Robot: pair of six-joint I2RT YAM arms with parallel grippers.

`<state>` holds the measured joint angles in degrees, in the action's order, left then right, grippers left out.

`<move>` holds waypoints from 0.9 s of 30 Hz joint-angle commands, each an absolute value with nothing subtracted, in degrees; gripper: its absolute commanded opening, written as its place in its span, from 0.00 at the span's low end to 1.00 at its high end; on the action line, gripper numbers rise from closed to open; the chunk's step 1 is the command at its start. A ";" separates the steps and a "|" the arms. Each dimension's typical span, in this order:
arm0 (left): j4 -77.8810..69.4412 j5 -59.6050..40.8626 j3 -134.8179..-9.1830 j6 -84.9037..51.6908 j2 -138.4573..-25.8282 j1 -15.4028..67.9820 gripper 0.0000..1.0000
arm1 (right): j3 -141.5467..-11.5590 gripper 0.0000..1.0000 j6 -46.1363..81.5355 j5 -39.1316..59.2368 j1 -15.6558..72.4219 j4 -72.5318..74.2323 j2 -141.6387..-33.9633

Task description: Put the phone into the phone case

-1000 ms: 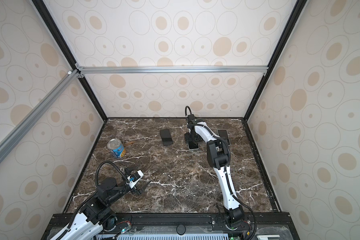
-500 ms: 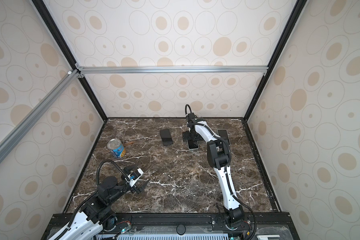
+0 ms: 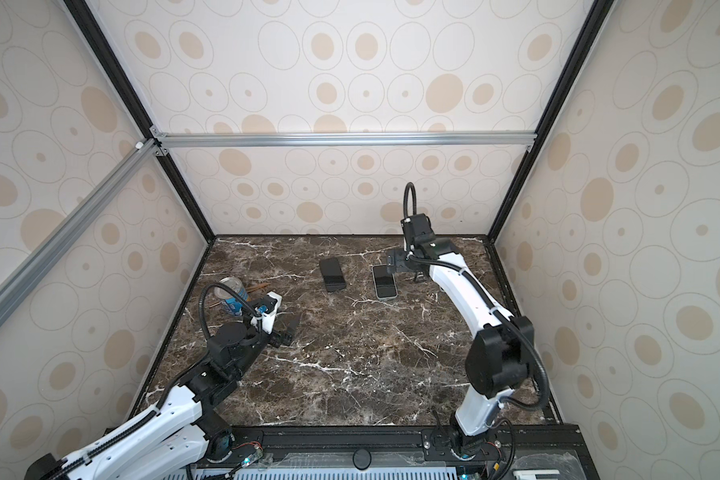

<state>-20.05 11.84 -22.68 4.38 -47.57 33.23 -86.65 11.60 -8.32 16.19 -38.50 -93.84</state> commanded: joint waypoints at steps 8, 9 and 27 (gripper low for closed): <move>-41.63 16.11 -27.37 -2.99 -58.35 18.19 0.99 | -52.97 1.00 6.71 -20.88 8.21 -22.91 -70.59; -41.81 15.47 -27.99 -2.89 -59.49 17.17 0.99 | -50.05 1.00 6.19 -20.57 7.96 -20.49 -68.72; -63.88 22.53 -10.67 -5.06 -67.44 12.30 0.99 | -19.76 1.00 -0.94 -10.10 7.25 20.96 -64.94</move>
<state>-53.87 20.75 -12.75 -3.86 -65.93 12.84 -20.60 1.32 -13.37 7.40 10.15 -63.55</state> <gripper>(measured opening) 0.988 0.997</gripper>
